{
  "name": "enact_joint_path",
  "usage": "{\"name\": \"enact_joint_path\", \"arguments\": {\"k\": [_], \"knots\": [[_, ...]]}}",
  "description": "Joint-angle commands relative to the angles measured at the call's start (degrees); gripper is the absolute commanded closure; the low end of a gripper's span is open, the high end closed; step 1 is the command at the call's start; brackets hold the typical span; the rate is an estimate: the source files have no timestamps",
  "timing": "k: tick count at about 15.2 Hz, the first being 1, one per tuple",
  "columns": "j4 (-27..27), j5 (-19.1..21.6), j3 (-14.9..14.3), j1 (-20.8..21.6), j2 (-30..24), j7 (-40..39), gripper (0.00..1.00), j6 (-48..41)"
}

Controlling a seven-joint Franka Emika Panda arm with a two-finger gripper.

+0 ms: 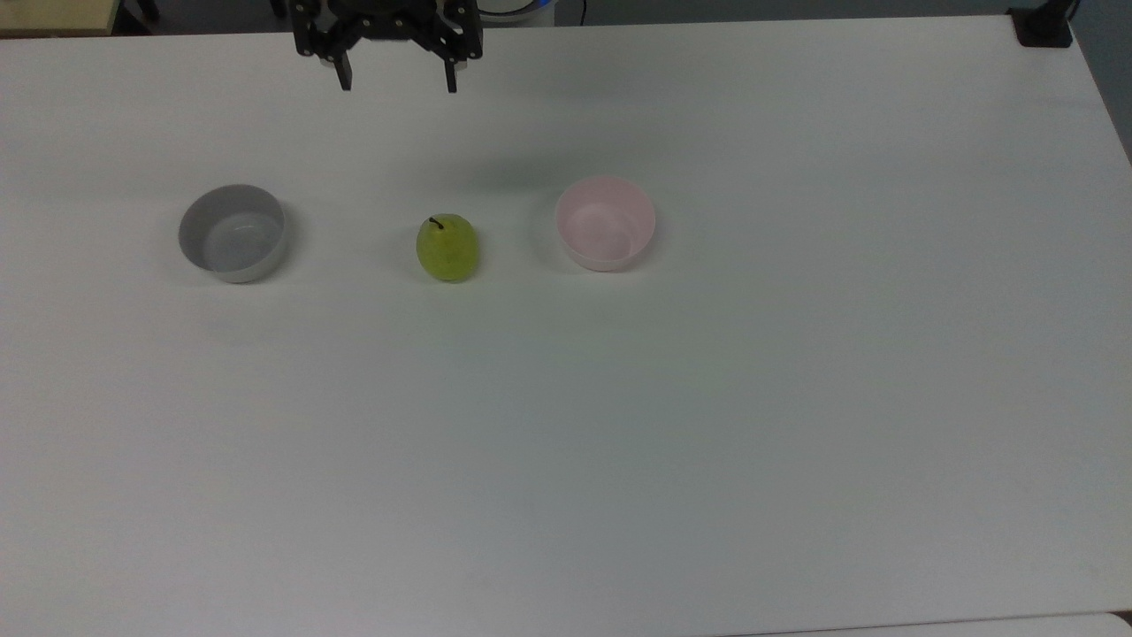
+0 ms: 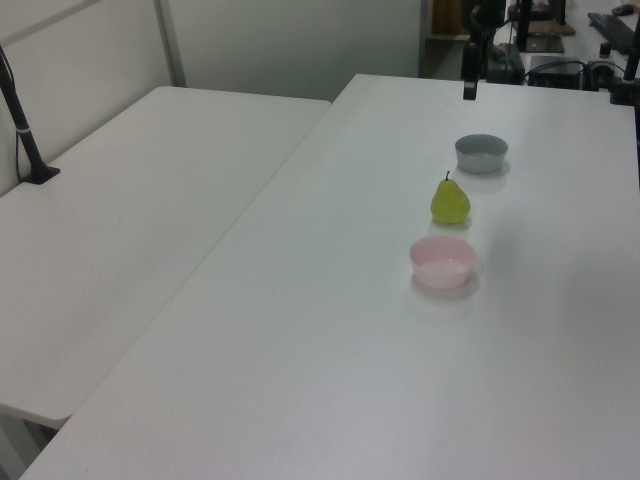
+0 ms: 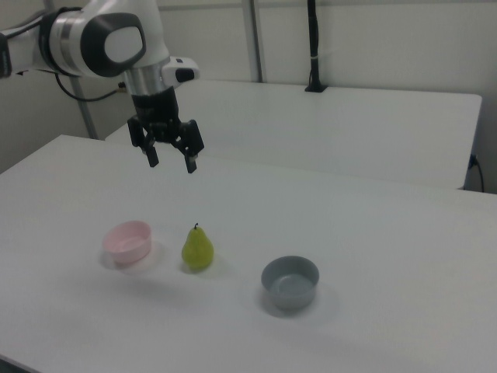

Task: Place the pear in the bowl
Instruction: 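Lower the open gripper onto the yellow-green pear and close it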

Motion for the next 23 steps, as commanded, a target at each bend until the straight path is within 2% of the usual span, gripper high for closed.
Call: {"name": "enact_joint_path", "arguments": {"k": [1,3,6,9,11,16,22,23], "knots": [[-6.30,1.17,-0.06,1.08,1.09,-3.34,0.00,7.85],[-10.18,0.47,-0.06,1.87,2.75,-3.43,0.00,12.45],[-12.21,-0.76,-0.06,2.40,5.40,-6.67,0.00,15.18],[-15.90,-1.02,-0.06,2.49,5.93,-8.53,0.00,18.16],[-17.92,-2.60,-0.06,2.49,6.45,-8.53,0.00,21.50],[-18.63,-4.45,-0.15,2.32,8.48,-8.53,0.00,24.50],[-18.28,-4.54,-0.15,2.67,12.25,-7.65,0.00,28.28],[-18.28,-4.54,-0.06,2.75,12.52,-7.65,0.06,28.28]]}}
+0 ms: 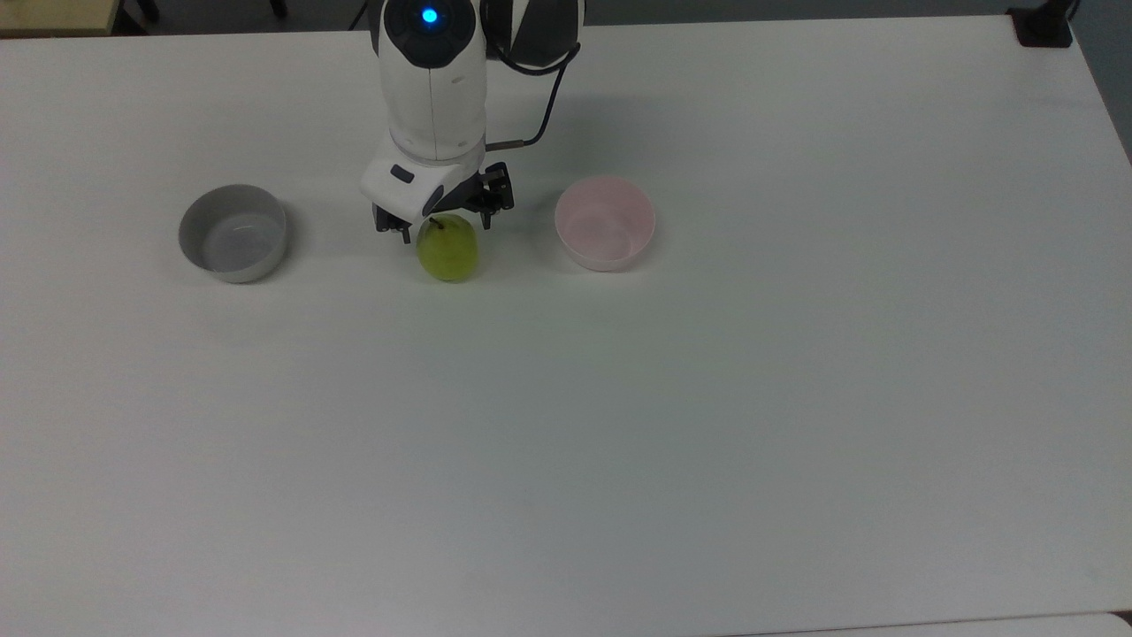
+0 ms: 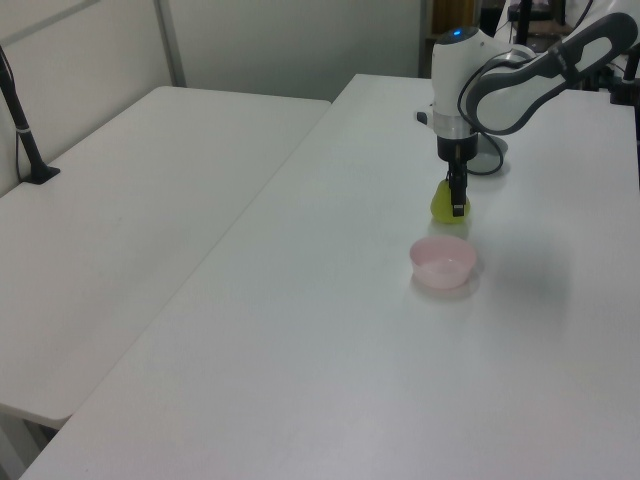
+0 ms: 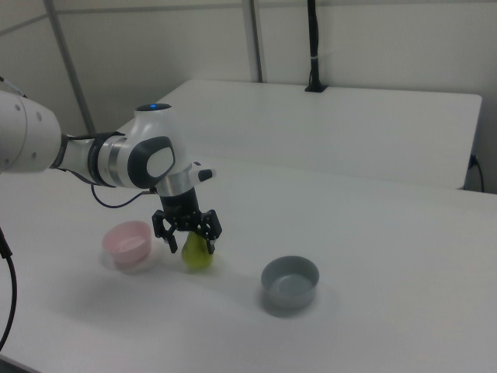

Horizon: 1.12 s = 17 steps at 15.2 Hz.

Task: Place the pear in the bowl
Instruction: 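Lower the open gripper onto the yellow-green pear and close it, then lift the grasped pear up off the table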

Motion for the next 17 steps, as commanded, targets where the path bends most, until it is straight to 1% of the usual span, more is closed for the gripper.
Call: {"name": "enact_joint_path", "arguments": {"k": [1,3,4,5,6,9,11,13,14,17], "knots": [[-0.87,-0.72,-0.32,0.77,0.14,-0.23,0.17,1.53],[-0.70,-0.98,-0.23,0.68,0.15,-0.93,0.51,1.53],[-0.70,-1.07,-0.32,0.68,0.06,-1.02,0.63,1.53],[-0.61,-1.07,-0.32,0.68,0.06,-1.10,0.72,1.53],[-0.61,-0.99,-0.32,0.68,0.06,-1.11,0.76,1.53],[-0.26,-0.98,-0.32,0.60,-0.82,-1.19,0.79,0.74],[0.18,-0.72,-0.49,0.16,-3.97,-1.28,0.79,-0.13],[6.82,-0.28,-0.93,-0.20,-6.18,-1.37,0.79,-9.49],[9.30,-0.28,-1.02,-0.28,-6.79,-1.46,0.79,-12.42],[14.06,-0.02,-1.81,-0.46,-7.85,-2.60,0.79,-17.09]]}}
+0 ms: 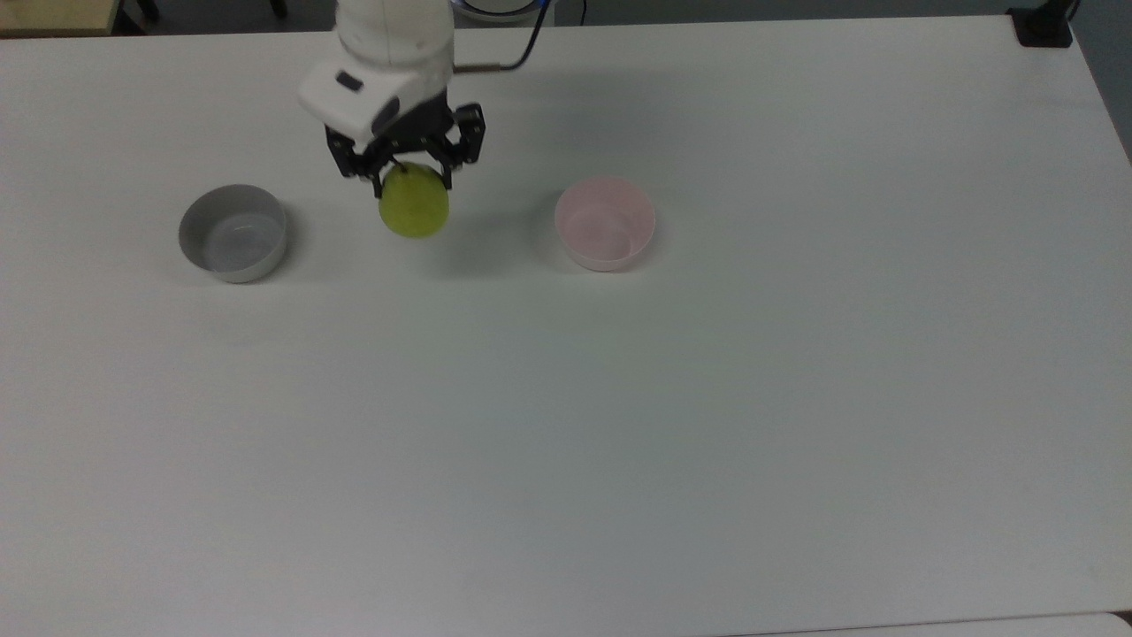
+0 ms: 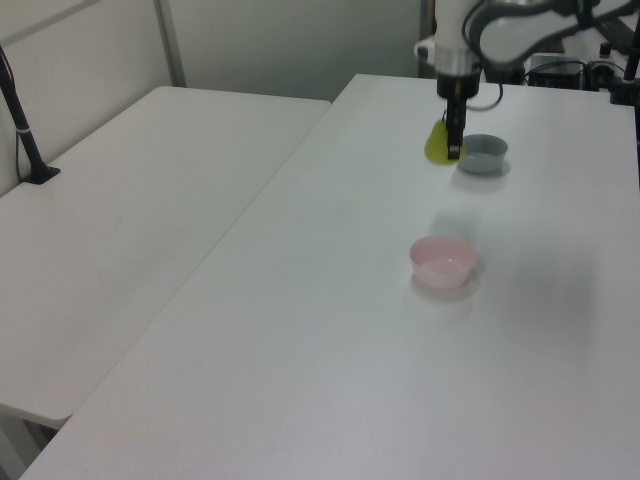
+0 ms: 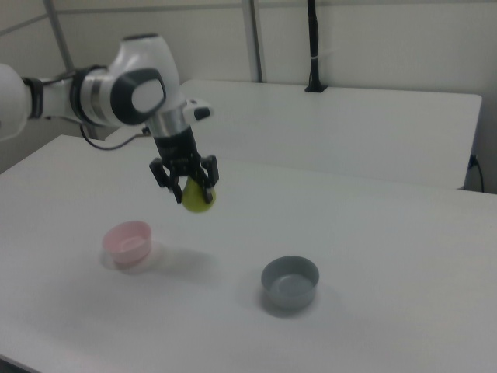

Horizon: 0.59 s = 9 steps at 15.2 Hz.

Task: Place the pear in the bowl
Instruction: 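Lift the grasped pear up off the table, then carry the pear over the pink bowl and lower it inside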

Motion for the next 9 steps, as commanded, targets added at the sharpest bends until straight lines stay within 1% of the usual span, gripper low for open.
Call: {"name": "enact_joint_path", "arguments": {"k": [1,4,5,6,9], "knots": [[3.93,0.26,-1.06,0.27,-1.37,-1.90,0.79,-4.43],[4.99,0.96,-0.80,0.96,-1.63,-1.55,0.79,-5.57],[4.99,1.22,-0.63,2.27,-1.63,-1.03,0.79,-5.75],[4.99,2.18,-0.54,4.29,-1.63,-0.33,0.79,-6.62],[4.82,2.37,-0.19,10.97,-1.46,4.50,0.79,-8.47]]}}
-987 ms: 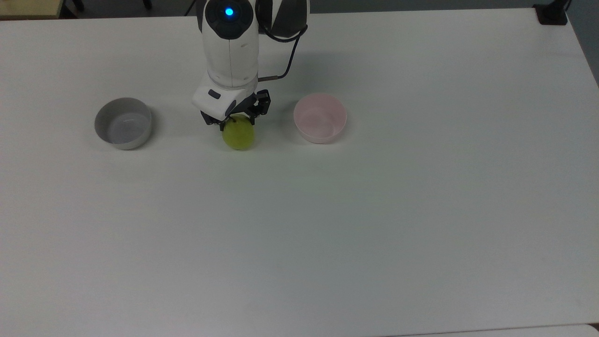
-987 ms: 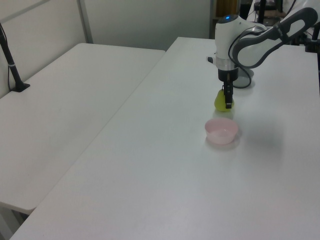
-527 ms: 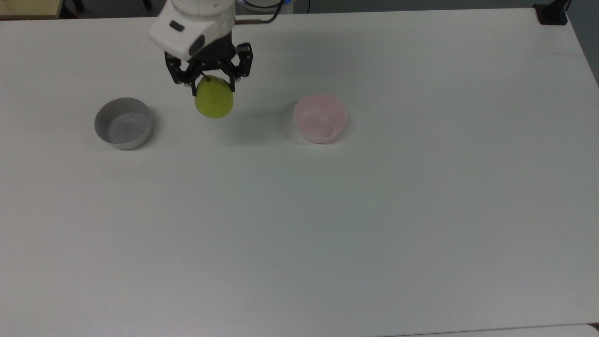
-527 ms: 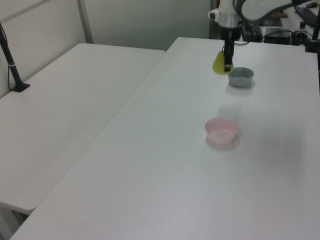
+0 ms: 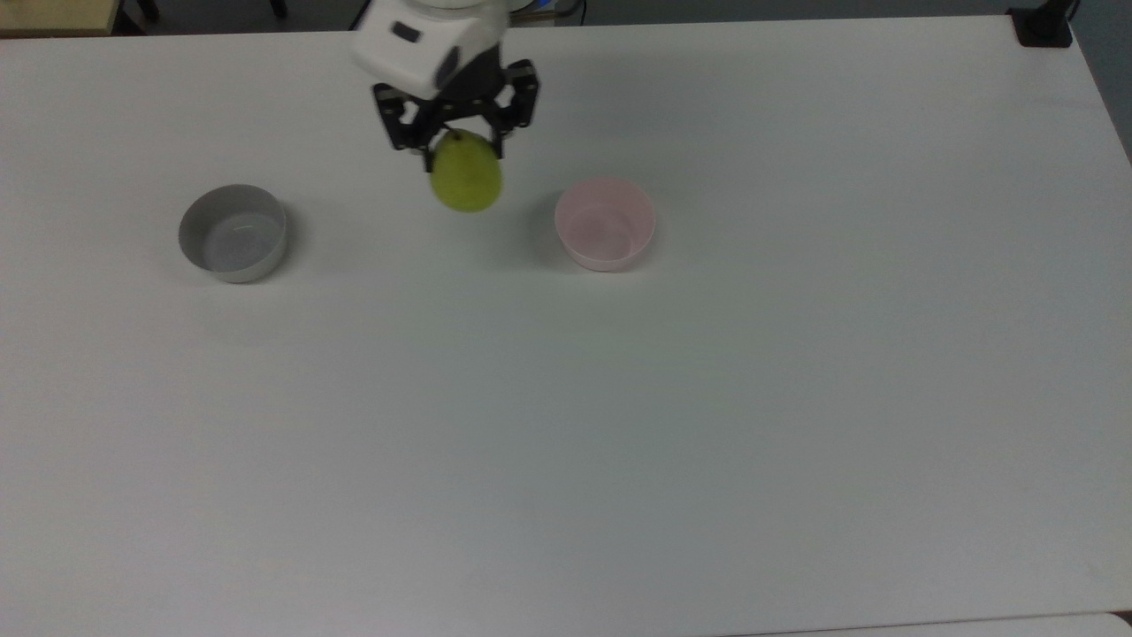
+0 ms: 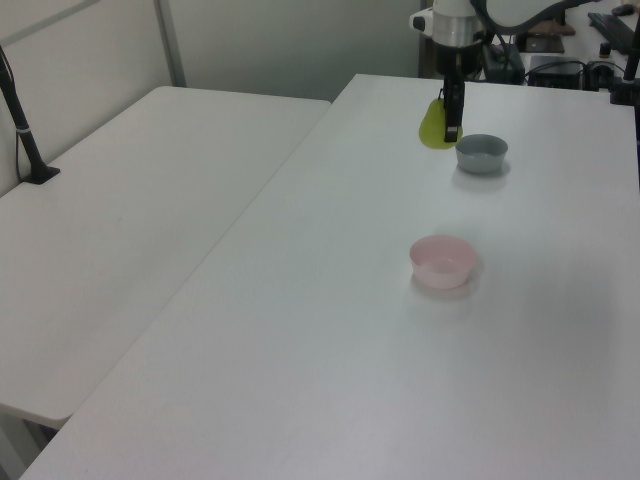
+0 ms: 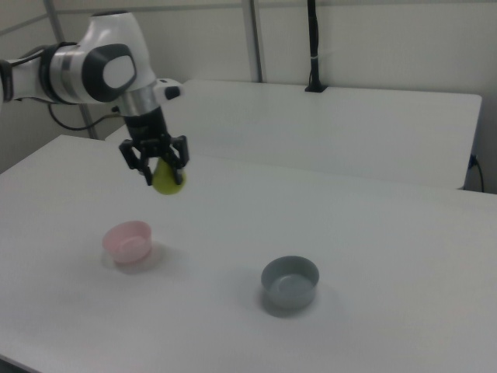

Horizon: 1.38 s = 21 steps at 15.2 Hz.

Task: Place the pear in the bowl
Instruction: 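Carry the pear over the pink bowl and lower it inside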

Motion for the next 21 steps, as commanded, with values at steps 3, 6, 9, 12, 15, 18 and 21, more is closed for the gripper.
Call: {"name": "enact_joint_path", "arguments": {"k": [3,6,9,12,15,18,21], "knots": [[0.97,0.61,-0.26,9.76,0.71,7.48,0.79,-2.93],[0.53,0.61,-0.09,11.78,2.64,7.84,0.76,-2.41],[-2.62,0.00,0.00,13.36,4.49,7.75,0.76,-1.53],[-6.94,-0.44,0.97,13.72,5.36,8.19,0.76,4.26],[-6.85,-0.79,0.97,14.68,8.62,8.81,0.75,5.50],[-6.94,-0.88,0.97,14.95,10.56,8.81,0.75,6.47],[-6.85,-0.79,0.97,14.60,10.47,9.07,0.00,6.74]]}}
